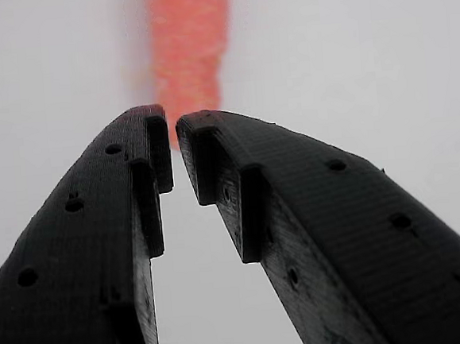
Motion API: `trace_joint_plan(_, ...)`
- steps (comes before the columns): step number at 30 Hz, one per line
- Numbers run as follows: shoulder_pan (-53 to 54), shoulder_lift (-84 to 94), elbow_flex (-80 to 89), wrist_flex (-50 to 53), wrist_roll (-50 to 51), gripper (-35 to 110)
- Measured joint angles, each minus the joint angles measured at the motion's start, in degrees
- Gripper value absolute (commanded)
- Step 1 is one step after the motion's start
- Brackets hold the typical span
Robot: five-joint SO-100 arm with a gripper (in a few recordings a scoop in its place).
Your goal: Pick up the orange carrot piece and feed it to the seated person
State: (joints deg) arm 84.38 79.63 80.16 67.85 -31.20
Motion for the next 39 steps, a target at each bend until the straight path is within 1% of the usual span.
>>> trace_joint_plan(7, 1.3, -2.7, -0.4, 0.0, -2.4, -2)
trace_joint_plan(15, 0.4, -3.3, -0.5, 0.0, -2.5, -2)
trace_joint_plan(18, 0.6, -3.3, -0.5, 0.0, -2.5, 2)
trace_joint_plan(25, -0.8, -3.3, -0.5, 0.0, -2.5, 20)
trace_joint_plan(39, -1.5, -6.6, -0.5, 0.0, -2.5, 21)
